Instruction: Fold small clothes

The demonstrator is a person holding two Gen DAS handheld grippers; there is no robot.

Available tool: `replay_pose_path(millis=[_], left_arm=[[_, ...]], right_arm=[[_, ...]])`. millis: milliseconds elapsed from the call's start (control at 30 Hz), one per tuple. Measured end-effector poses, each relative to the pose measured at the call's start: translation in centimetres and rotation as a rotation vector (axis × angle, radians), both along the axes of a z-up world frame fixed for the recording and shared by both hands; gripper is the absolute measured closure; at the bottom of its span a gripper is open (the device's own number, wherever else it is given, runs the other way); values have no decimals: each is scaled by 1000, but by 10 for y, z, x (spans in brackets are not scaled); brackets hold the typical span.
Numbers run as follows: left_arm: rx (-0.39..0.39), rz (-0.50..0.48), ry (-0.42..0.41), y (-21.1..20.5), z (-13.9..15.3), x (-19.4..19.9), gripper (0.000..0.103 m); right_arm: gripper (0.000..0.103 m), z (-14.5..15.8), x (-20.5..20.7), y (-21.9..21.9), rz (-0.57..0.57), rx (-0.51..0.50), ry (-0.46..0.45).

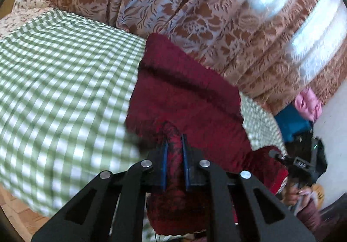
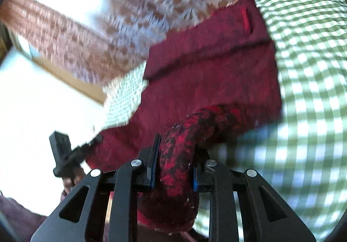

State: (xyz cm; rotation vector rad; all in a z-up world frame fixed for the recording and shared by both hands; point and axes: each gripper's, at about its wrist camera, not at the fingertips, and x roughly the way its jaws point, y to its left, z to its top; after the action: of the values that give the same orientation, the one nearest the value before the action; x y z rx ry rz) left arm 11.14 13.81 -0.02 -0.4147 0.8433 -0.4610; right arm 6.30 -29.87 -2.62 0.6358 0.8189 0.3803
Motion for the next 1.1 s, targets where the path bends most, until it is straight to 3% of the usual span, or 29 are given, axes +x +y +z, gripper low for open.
replay_pose_path(millis=[167,367,433,467,500,567,667,700,733,933,1000,1100], left_arm=[[-7,28,33,-13,2,63,92],[50,39,113,-42,-15,133,90],[62,28,150,-49,-23,153,86],[49,36,185,-50,-28,164,77],[36,52,195,-47,-29,168,58],[5,120,183,-35,-26,173,30],[-131,172,175,-5,-20,175,26],[-130,186,165,1,-20,174,26],[-122,193,150,8,-20,170,26],[-141,138,119,40,-50,128,22],[-141,98,115,41,-60,111,21],[-95,47,99,30,-68,92,19]], right_arm=[[81,-2,46,-20,-131,-7,51],[81,-22,89,-36,-202,-24,160],[81,-30,99,-39,-217,-12,198],[81,-34,103,-43,-223,14,217],[81,-35,106,-43,-223,22,221],[77,-34,109,-46,-211,43,216],[53,-30,109,-53,-177,160,193],[40,-26,107,-54,-173,187,173],[35,-22,106,-55,-171,201,154],[21,-5,92,-52,-134,216,94],[14,-1,83,-60,-163,212,68],[13,3,73,-78,-233,211,58]])
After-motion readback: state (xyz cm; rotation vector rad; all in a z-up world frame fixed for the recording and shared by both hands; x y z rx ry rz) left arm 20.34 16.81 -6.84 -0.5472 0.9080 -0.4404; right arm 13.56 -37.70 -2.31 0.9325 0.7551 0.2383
